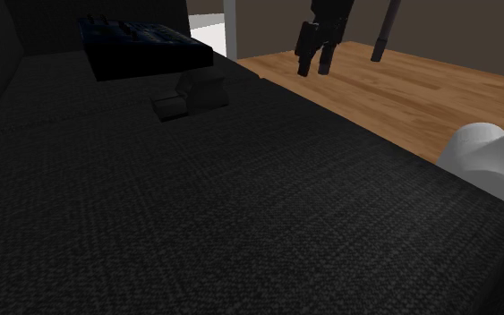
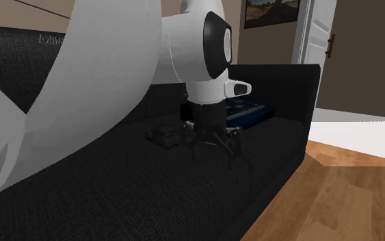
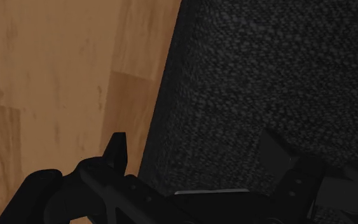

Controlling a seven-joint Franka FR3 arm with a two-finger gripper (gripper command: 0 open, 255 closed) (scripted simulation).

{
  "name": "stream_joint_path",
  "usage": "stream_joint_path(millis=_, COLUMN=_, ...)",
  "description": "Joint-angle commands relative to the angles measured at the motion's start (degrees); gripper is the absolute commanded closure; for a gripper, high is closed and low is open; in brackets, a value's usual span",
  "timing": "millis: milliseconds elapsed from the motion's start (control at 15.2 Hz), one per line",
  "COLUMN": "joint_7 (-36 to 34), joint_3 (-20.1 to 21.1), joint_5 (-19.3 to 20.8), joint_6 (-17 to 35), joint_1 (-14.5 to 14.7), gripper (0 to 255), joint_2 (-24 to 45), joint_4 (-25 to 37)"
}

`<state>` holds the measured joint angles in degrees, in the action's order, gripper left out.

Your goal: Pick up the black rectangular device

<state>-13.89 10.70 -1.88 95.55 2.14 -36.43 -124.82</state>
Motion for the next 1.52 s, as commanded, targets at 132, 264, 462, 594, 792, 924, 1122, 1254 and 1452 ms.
stream_joint_path(millis=132, joint_7=-7.5, joint_3=4.7, joint_5=-1.3, joint_6=1.6, joint_1=-0.1, gripper=0, joint_2=4.5, joint_4=4.8)
stream_joint_path(millis=264, joint_7=-11.3, joint_3=7.1, joint_5=-1.4, joint_6=2.3, joint_1=-0.4, gripper=0, joint_2=7.2, joint_4=7.6)
stream_joint_path(millis=462, joint_7=-17.0, joint_3=10.8, joint_5=-0.9, joint_6=3.2, joint_1=-0.9, gripper=0, joint_2=11.5, joint_4=12.5)
stream_joint_path(millis=594, joint_7=-20.9, joint_3=13.2, joint_5=0.0, joint_6=3.5, joint_1=-1.3, gripper=0, joint_2=14.8, joint_4=16.2)
stream_joint_path(millis=792, joint_7=-27.1, joint_3=17.1, joint_5=2.3, joint_6=3.5, joint_1=-1.8, gripper=0, joint_2=20.3, joint_4=22.5)
stream_joint_path(millis=924, joint_7=-31.4, joint_3=19.7, joint_5=4.6, joint_6=3.2, joint_1=-2.0, gripper=0, joint_2=24.4, joint_4=27.2)
stream_joint_path(millis=1122, joint_7=-38.1, joint_3=23.5, joint_5=9.5, joint_6=1.7, joint_1=-1.5, gripper=0, joint_2=31.6, joint_4=35.4)
stream_joint_path(millis=1254, joint_7=-40.0, joint_3=24.3, joint_5=11.0, joint_6=2.0, joint_1=-1.0, gripper=0, joint_2=33.4, joint_4=36.8)
stream_joint_path(millis=1452, joint_7=-40.0, joint_3=24.0, joint_5=10.4, joint_6=4.6, joint_1=-1.1, gripper=0, joint_2=32.4, joint_4=33.4)
